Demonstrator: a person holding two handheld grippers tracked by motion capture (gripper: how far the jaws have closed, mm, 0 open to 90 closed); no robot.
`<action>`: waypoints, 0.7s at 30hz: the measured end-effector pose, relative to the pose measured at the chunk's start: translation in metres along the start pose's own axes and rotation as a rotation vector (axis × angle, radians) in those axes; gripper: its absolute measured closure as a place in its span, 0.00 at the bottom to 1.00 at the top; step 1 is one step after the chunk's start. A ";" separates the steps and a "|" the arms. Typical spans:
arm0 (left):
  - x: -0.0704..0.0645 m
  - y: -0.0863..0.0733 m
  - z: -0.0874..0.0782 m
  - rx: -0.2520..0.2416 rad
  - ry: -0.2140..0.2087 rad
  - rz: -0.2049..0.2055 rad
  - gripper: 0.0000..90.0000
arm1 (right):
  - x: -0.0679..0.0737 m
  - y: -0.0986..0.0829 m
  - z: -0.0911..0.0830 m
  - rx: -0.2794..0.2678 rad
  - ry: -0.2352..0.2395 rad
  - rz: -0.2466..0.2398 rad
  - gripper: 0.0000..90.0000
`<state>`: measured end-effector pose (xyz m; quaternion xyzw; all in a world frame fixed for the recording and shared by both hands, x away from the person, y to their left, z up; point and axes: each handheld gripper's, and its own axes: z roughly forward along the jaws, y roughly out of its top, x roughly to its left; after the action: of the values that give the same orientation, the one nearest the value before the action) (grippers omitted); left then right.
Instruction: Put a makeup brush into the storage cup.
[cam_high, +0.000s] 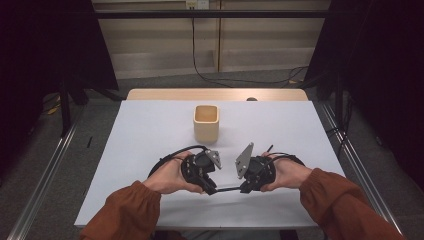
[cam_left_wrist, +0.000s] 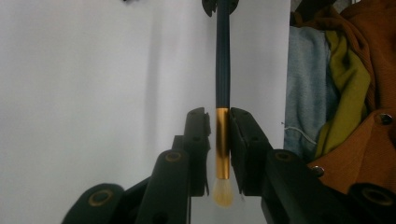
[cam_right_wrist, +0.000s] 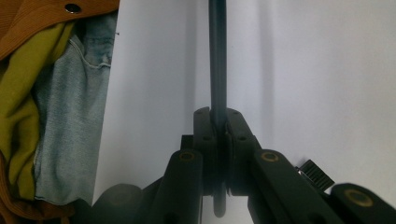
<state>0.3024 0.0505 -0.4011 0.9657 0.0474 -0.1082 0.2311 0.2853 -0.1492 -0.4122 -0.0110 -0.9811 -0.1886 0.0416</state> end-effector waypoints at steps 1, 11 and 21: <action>0.000 0.000 0.000 0.000 0.000 0.000 0.80 | 0.000 0.000 0.000 0.000 0.000 0.000 0.95; 0.001 -0.012 0.001 -0.096 0.042 -0.035 0.33 | -0.002 -0.001 0.003 0.001 0.006 0.000 0.95; 0.003 -0.016 0.002 -0.139 0.097 -0.051 0.04 | -0.004 -0.002 0.001 -0.004 -0.005 0.016 0.95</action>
<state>0.3024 0.0640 -0.4106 0.9500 0.0904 -0.0638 0.2920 0.2896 -0.1507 -0.4145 -0.0194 -0.9808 -0.1900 0.0405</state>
